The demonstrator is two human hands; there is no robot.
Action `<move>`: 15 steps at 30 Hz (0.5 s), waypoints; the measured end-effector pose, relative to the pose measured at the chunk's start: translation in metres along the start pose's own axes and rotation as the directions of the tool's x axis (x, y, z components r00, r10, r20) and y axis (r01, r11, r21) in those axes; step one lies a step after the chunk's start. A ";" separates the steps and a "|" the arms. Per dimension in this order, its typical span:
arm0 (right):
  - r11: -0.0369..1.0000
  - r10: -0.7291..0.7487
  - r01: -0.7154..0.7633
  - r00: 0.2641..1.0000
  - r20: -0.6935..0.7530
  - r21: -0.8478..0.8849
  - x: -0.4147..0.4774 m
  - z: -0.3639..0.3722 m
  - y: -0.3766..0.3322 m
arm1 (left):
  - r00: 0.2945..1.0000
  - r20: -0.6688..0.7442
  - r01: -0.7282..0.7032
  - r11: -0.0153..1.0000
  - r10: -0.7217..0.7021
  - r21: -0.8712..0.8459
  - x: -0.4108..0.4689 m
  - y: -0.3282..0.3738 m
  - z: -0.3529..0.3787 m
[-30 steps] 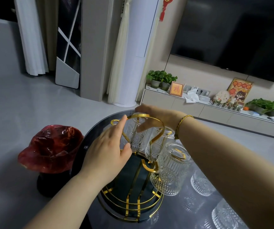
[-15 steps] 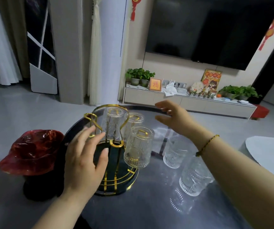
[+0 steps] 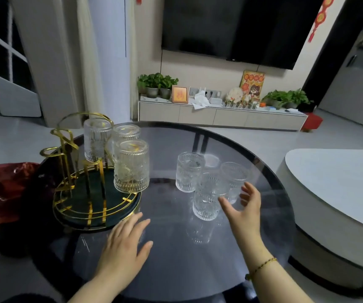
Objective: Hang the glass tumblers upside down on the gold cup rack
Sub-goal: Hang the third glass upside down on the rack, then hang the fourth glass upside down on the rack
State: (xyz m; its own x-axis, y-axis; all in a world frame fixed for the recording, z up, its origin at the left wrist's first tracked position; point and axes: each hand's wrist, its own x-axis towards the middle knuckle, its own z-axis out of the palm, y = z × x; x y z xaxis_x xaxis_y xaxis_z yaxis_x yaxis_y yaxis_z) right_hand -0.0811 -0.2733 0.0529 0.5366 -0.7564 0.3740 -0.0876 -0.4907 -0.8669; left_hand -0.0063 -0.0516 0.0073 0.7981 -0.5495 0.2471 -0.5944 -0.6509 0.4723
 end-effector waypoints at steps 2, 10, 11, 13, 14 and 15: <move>0.998 0.068 -0.069 0.996 0.065 0.013 -0.010 0.010 0.014 | 0.997 0.076 0.024 0.997 -0.030 0.077 0.002 -0.004 0.007; 0.971 0.209 -0.175 0.953 0.218 -0.164 -0.006 0.044 0.028 | 0.987 0.149 0.038 0.986 -0.062 0.163 0.005 -0.002 0.009; 0.963 0.222 -0.183 0.955 0.196 -0.198 -0.005 0.046 0.028 | 0.986 0.155 0.042 0.986 -0.068 0.164 0.005 -0.002 0.009; 0.955 0.225 -0.186 0.962 0.157 -0.232 -0.003 0.049 0.027 | 0.986 0.150 0.042 0.986 -0.067 0.163 0.007 -0.002 0.008; 0.955 0.223 -0.186 0.964 0.143 -0.233 -0.003 0.050 0.026 | 0.987 0.147 0.039 0.986 -0.063 0.160 0.007 -0.002 0.008; 0.956 0.222 -0.188 0.966 0.136 -0.226 -0.002 0.051 0.027 | 0.988 0.145 0.038 0.987 -0.060 0.153 0.006 -0.002 0.008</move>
State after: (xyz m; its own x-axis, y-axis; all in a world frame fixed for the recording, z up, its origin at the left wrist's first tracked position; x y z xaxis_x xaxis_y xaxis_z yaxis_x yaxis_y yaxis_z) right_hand -0.0420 -0.2628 0.0121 0.6130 -0.7803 0.1241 -0.3738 -0.4248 -0.8245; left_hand -0.0009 -0.0577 0.0013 0.8098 -0.5793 0.0926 -0.5717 -0.7438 0.3462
